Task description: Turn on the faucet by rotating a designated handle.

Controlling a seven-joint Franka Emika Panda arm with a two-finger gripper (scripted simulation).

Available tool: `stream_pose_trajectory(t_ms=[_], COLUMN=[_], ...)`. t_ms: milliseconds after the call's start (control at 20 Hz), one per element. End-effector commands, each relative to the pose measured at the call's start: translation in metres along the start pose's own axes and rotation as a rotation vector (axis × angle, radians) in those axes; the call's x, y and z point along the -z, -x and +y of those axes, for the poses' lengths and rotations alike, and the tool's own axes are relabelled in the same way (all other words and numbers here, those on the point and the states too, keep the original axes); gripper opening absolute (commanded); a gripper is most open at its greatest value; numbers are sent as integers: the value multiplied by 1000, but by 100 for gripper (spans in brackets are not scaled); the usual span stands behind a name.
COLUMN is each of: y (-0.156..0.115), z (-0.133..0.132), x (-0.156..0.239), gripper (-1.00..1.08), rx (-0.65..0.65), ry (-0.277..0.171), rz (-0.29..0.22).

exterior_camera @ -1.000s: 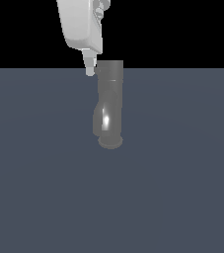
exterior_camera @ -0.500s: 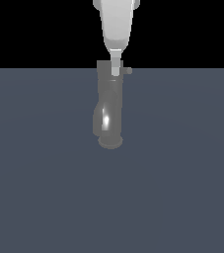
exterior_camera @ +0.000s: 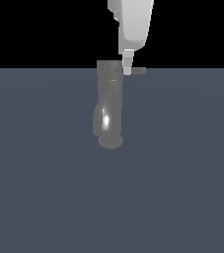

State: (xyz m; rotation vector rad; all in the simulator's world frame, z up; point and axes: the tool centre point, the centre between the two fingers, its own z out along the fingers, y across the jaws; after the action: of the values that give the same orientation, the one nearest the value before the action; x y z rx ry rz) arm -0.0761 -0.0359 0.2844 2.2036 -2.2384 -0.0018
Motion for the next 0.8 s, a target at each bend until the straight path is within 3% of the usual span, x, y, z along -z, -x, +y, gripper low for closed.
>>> stream_pose_trajectory(t_ms=[0,750], y=[-13,-55], z=[-7,-44], x=[0,0], gripper=[-100,-100], rx=[-13,-27], ry=[-2,-2], rz=[0,1])
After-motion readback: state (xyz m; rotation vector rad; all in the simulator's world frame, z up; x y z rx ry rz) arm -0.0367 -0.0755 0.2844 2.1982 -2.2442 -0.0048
